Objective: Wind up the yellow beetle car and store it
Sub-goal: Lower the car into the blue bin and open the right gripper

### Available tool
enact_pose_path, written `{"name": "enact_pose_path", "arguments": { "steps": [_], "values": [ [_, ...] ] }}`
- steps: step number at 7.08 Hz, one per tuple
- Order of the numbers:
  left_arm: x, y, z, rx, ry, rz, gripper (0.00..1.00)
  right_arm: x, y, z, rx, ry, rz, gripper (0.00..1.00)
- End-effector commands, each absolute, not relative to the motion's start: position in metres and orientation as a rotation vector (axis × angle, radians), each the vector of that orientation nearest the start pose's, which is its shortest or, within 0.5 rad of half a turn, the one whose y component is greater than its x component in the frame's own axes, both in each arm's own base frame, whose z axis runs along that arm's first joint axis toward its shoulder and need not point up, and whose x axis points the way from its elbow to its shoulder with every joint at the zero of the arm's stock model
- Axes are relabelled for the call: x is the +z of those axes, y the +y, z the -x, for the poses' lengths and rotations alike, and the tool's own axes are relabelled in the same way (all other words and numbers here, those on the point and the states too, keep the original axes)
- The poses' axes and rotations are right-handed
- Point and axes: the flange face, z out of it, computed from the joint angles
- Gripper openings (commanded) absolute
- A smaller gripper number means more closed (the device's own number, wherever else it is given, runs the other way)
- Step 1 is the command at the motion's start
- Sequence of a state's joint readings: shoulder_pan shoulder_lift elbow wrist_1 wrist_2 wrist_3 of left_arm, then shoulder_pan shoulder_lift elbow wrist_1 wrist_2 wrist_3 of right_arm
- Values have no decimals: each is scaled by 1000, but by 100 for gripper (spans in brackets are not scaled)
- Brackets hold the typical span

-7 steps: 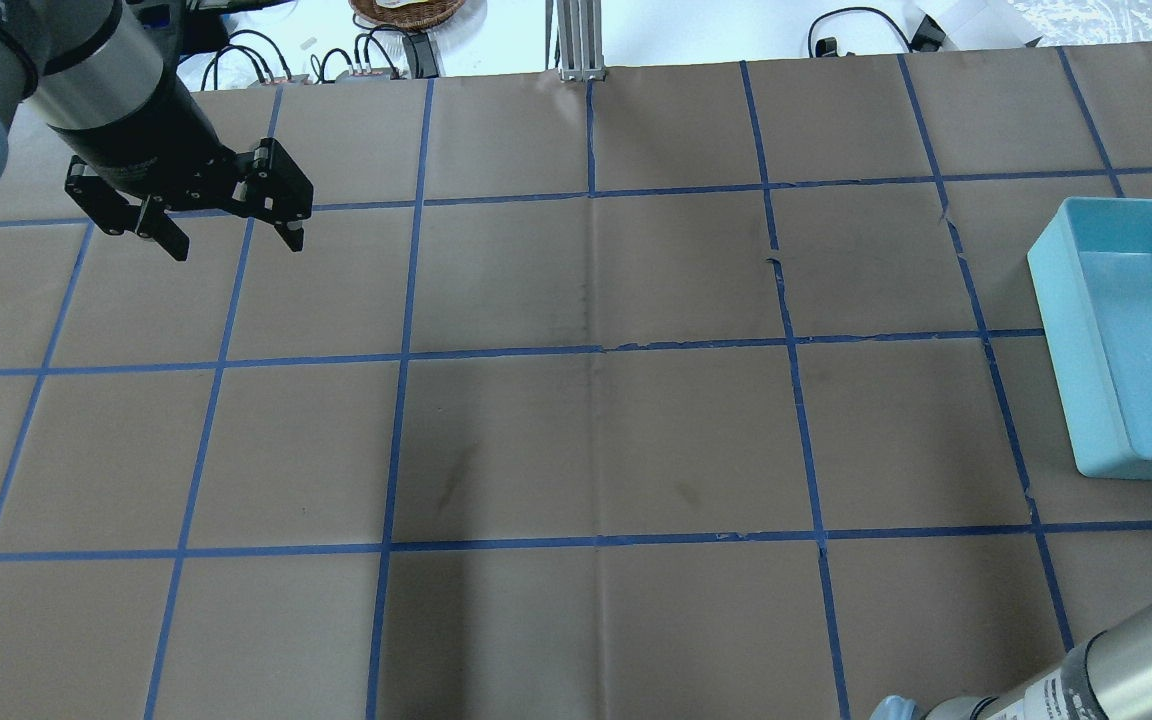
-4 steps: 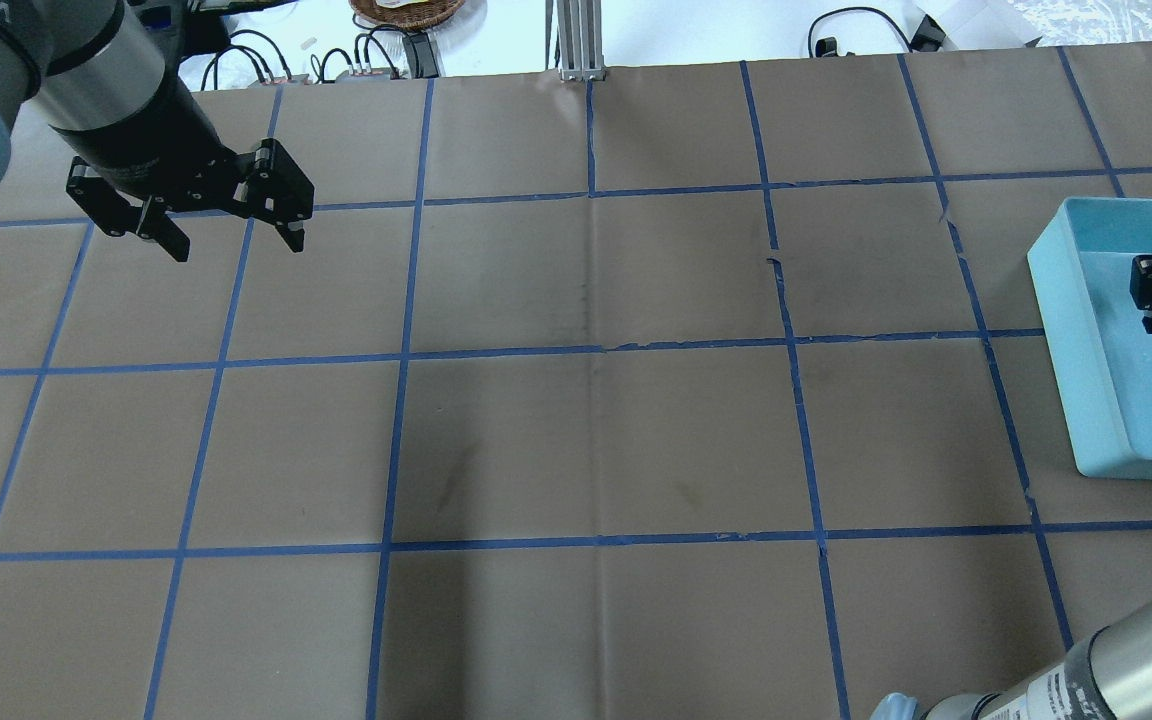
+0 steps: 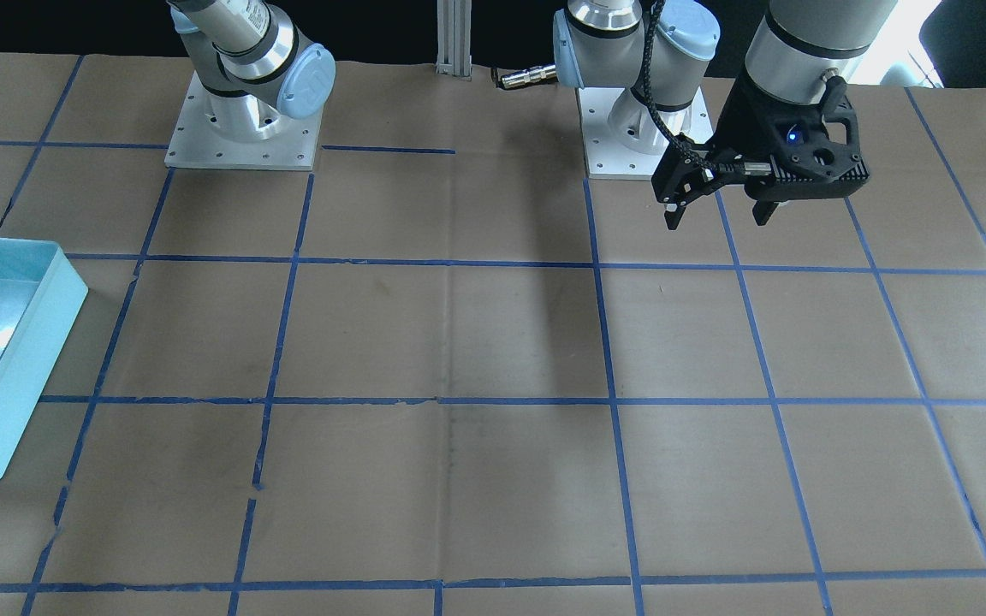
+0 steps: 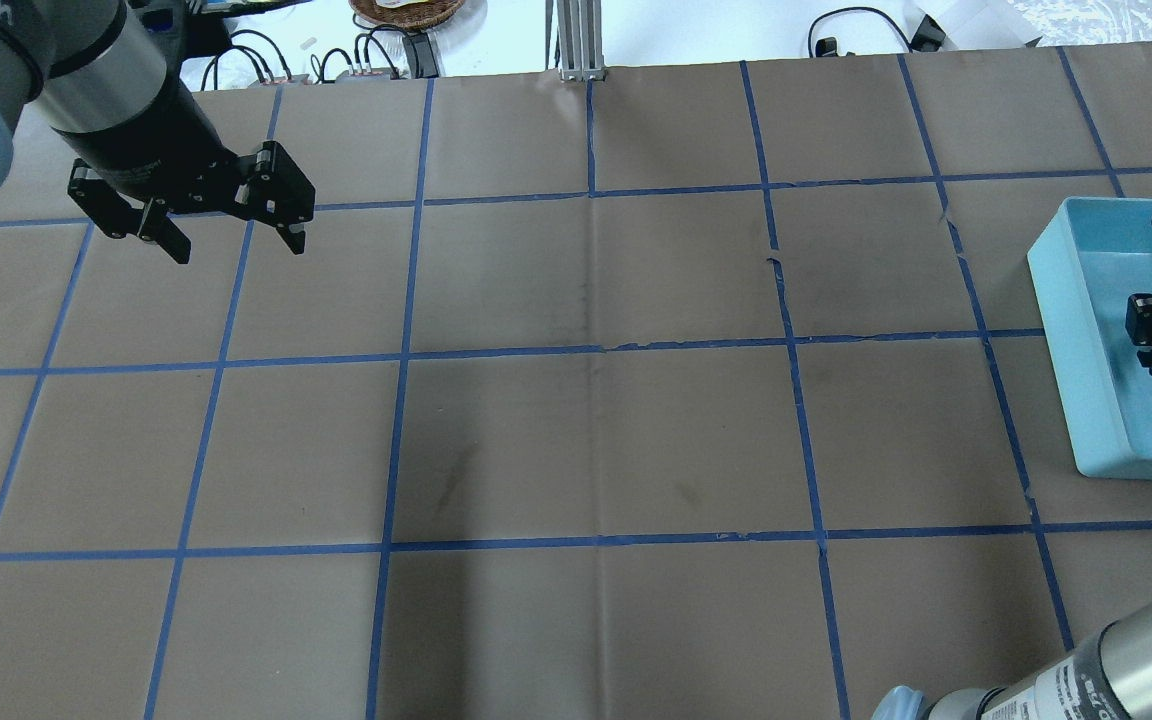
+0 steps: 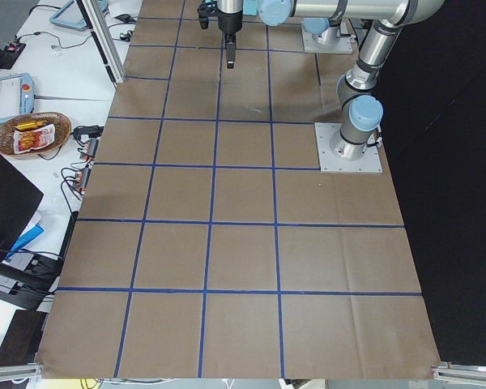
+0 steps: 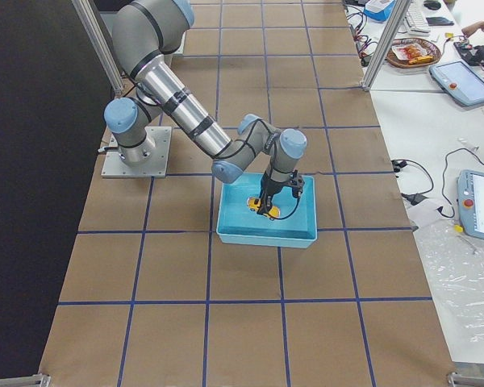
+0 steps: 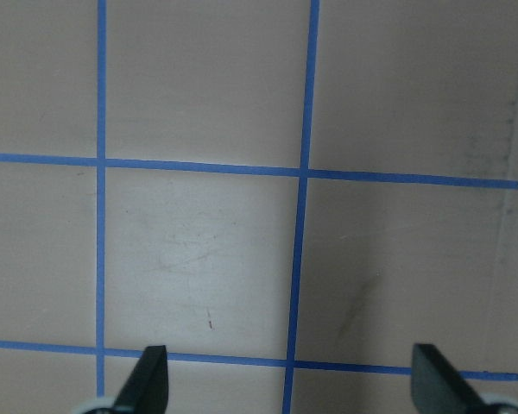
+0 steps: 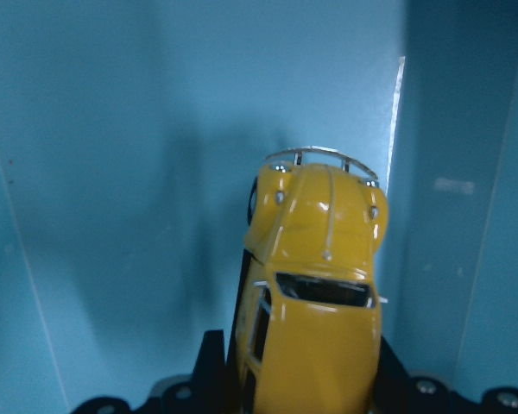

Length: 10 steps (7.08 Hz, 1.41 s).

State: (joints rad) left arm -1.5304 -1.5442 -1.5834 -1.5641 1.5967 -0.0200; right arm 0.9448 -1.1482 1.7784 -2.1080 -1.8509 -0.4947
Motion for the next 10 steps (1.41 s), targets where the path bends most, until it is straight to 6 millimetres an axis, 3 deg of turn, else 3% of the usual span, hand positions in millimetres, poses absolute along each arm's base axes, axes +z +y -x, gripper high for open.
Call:
{"name": "enact_pose_path", "arguments": {
  "steps": [1,4,8,10],
  "values": [
    [494,-487,112,-26,3115,94,100,215,-534,258,337,3313,-206,29],
    [494,-486,112,-28,3115,94,100,217,-535,261,308,3325,-222,50],
    [492,-482,112,-24,3115,105,100,219,-541,262,217,3337,-234,99],
    [485,-475,112,-9,3115,103,100,223,-541,262,206,3341,-243,99]
  ]
}}
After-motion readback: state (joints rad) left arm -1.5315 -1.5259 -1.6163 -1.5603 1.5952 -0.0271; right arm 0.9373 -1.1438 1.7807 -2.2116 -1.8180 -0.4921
